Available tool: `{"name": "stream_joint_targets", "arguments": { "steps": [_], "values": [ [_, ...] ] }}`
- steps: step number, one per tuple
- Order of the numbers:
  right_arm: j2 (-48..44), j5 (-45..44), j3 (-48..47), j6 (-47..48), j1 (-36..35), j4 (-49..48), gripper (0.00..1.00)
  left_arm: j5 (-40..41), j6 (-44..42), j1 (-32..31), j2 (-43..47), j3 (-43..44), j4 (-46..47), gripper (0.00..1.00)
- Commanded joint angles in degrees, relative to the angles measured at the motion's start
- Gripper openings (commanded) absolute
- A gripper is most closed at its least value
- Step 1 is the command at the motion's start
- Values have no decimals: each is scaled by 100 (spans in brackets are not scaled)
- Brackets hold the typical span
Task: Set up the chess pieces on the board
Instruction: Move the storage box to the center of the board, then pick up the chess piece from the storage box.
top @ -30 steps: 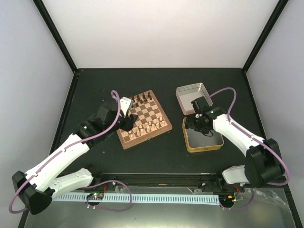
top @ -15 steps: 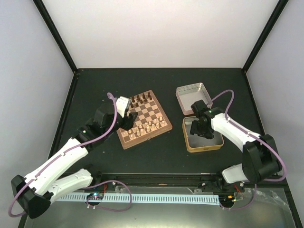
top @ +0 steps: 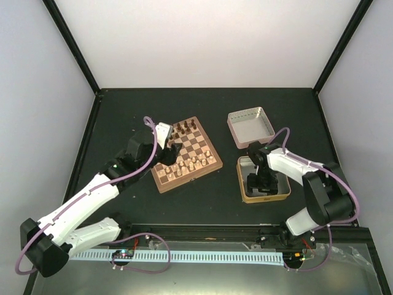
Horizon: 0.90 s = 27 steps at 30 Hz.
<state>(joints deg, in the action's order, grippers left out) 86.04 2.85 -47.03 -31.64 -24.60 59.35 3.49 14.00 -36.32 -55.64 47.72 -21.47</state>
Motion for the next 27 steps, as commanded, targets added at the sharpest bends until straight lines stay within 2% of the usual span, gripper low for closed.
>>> {"name": "stream_joint_targets", "arguments": {
  "steps": [1, 4, 9, 15, 20, 23, 27],
  "values": [
    [343, 177, -45, 269, 34, 73, 68, 88, -325, 67, -36, -85, 723, 62],
    [551, 88, -142, 284, 34, 0, 64, 116, -543, 80, -95, -115, 1060, 61],
    [794, -161, -197, 341, 34, -430, 45, 53, -585, 210, -381, 75, 1019, 58],
    [818, -35, -521, 424, 34, -918, 38, -30, -450, 404, -597, 238, 986, 57],
    [912, -113, -859, 190, 34, -1363, 25, -140, -407, 573, -750, 369, 931, 57],
    [968, 49, -959, 194, 32, -1525, 23, -264, -407, 700, -860, 478, 915, 57],
    [835, 404, -757, 215, 34, -1473, 27, -417, -373, 780, -976, 545, 875, 56]
  ]
}}
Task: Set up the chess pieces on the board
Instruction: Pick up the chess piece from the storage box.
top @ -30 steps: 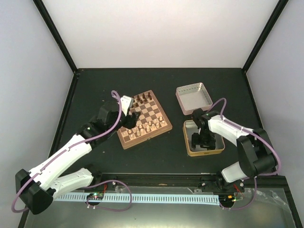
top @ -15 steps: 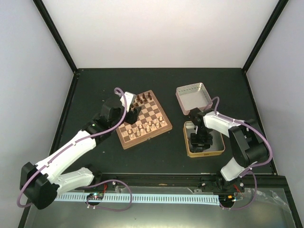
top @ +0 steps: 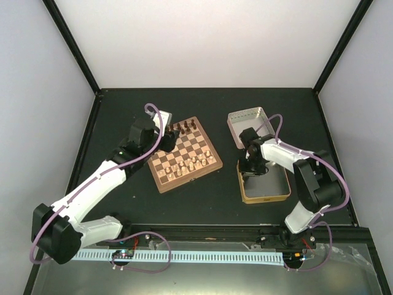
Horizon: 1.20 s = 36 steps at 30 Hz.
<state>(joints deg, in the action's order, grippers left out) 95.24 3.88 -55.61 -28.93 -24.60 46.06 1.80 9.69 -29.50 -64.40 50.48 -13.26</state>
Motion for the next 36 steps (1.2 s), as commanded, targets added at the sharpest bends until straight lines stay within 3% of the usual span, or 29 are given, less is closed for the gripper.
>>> {"name": "stream_joint_targets", "arguments": {
  "steps": [1, 8, 22, 27, 32, 36],
  "values": [
    [-199, 463, 202, -46, 36, -167, 29, -272, 96, 108, -122, 270, 45, 56],
    [-628, 1146, 498, -62, 34, -473, 37, -496, 251, 161, -216, 318, -1, 55],
    [-301, 1541, 659, 537, 39, -391, 28, -678, 366, 161, -289, 479, -230, 53],
    [-62, 1232, 549, 498, 43, -250, 25, -695, 339, 163, -344, 522, -223, 53],
    [-103, 219, 309, 292, 34, 194, 14, -690, 322, 173, -374, 562, -231, 53],
    [-217, 206, 262, 241, 39, 249, 10, -703, 333, 172, -385, 560, -226, 53]
  ]
}}
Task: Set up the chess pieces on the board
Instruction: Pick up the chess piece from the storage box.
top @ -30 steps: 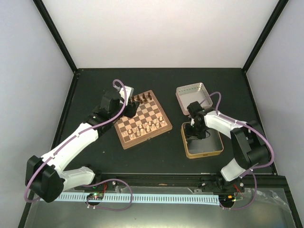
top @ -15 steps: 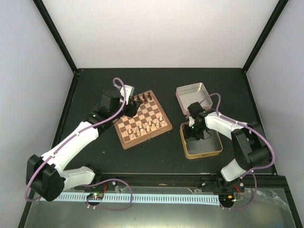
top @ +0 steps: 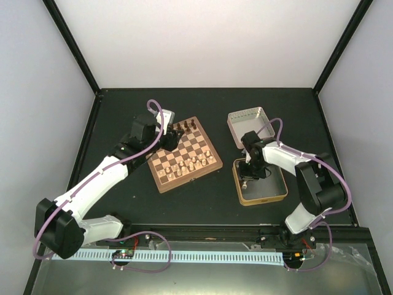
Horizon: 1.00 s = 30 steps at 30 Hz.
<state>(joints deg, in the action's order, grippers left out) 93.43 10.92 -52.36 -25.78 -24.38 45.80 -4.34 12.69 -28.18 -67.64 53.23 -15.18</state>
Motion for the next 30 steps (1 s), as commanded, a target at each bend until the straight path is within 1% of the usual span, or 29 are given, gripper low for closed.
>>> {"name": "stream_joint_targets", "arguments": {
  "steps": [1, 6, 13, 17, 22, 24, 26, 28, 30],
  "values": [
    [-79, -518, -83, -101, 14, 277, 9, -89, 34, 41, -58, 284, -31, 53],
    [-408, -778, -118, -300, 11, 92, 9, -81, 53, 41, -28, 284, -58, 53],
    [-886, -1106, 42, -543, 12, -527, 9, -223, 240, 41, 212, 145, -122, 55],
    [-1141, -1280, 192, -747, 12, -887, 10, -544, 359, 41, 507, -162, 79, 56],
    [-1589, -1240, 447, -1025, 6, -1384, 11, -1040, 833, -8, 872, -577, 410, 56],
    [-1848, -1166, 641, -1183, 12, -1594, 11, -1179, 965, -131, 1005, -764, 589, 56],
    [-2145, -1018, 910, -1380, 5, -1891, 11, -1105, 961, -460, 1050, -884, 776, 56],
    [-2424, -931, 1212, -1550, 3, -2134, 11, -1044, 1005, -775, 954, -906, 921, 56],
    [-2676, -908, 1344, -1654, 8, -2227, 11, -1060, 1353, -991, 749, -917, 1003, 55]
  ]
}}
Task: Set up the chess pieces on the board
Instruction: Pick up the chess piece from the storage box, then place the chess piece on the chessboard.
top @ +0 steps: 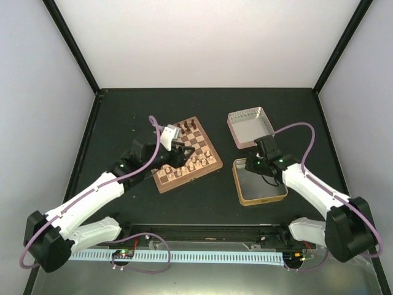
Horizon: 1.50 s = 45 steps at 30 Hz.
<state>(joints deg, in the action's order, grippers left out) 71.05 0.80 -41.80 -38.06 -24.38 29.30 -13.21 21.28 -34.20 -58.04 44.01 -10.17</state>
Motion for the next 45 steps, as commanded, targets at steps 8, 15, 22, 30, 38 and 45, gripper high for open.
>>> {"name": "stream_joint_targets", "arguments": {
  "steps": [8, 15, 22, 30, 38, 45],
  "values": [
    [-1506, 165, 469, -1555, 12, -320, 12, -640, 995, -1536, -1710, -206, 2592, 55],
    [-2314, 487, 698, -2101, 55, -101, 13, -1152, 718, -2006, -3211, 613, 3145, 53],
    [-3026, 856, 1043, -2311, 56, -178, 13, -1677, 1013, -2074, -3809, 886, 3737, 54],
    [-3116, 936, 1057, -2331, 59, -177, 13, -1992, 986, -2075, -4279, 1343, 3700, 47],
    [-3051, 1037, 1034, -2343, 58, -247, 13, -2004, 956, -2075, -4406, 1415, 3640, 30],
    [-3004, 1227, 1012, -2283, 58, -284, 13, -1882, 815, -2075, -4446, 1558, 3461, 26]
  ]
}}
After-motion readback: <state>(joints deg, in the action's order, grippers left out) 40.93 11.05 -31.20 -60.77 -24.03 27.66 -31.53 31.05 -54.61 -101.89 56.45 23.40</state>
